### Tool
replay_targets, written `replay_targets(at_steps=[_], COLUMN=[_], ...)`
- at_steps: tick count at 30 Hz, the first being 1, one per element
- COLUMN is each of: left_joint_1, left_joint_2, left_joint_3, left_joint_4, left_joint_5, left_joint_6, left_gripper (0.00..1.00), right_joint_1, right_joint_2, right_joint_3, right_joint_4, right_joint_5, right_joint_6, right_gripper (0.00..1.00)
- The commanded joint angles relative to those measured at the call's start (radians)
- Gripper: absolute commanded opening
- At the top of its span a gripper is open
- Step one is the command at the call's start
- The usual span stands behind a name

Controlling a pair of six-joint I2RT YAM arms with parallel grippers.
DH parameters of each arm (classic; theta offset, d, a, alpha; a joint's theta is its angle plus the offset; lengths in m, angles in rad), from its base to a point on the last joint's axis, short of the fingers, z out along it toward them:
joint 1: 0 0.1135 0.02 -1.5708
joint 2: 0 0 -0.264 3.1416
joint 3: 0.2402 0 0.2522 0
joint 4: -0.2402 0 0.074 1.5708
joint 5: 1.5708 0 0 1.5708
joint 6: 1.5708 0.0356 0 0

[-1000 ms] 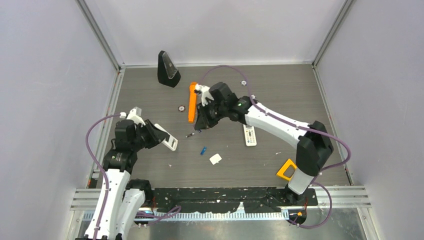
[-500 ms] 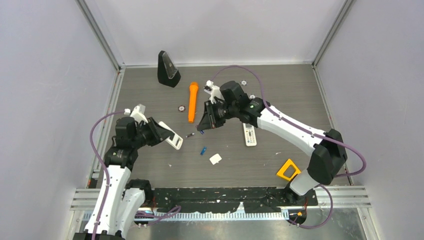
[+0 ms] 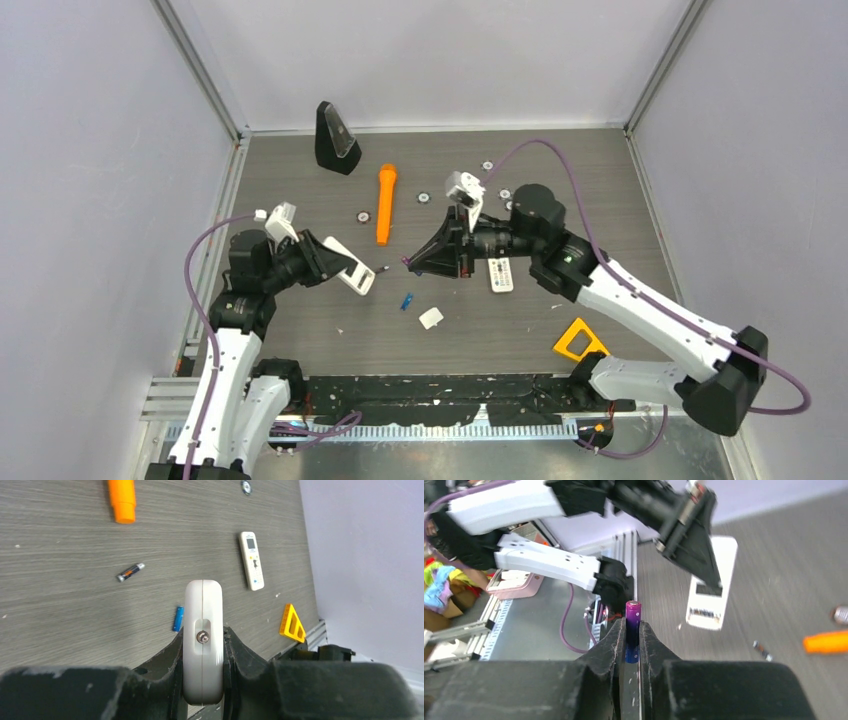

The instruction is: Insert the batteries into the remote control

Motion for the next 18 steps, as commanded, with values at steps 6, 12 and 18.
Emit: replay_targets(at_steps=[6,12,18], left_joint_1=[-0.024,-0.06,-0.092], left_joint_2=[0.006,0.02,0.025], left_joint_3=[0.057,0.057,0.041], left_joint_4=[0.194,0.258,0.344], left_joint_5=[0.251,0.306,0.303], left_joint_6=[-0.007,-0.041,-0.102], left_gripper=[0.0,0.0,0.0], right_joint_1=[0.067,0.108,0.118], right_joint_2=[-0.141,-0.179,-0.187], right_joint_3=[0.02,0.015,0.025], right_joint_4=[0.149,0.149,0.162], right_joint_5=[-0.155,-0.122,-0.09], right_joint_6=[-0.284,-0.379,-0.36], right_gripper=[0.1,0.1,0.1])
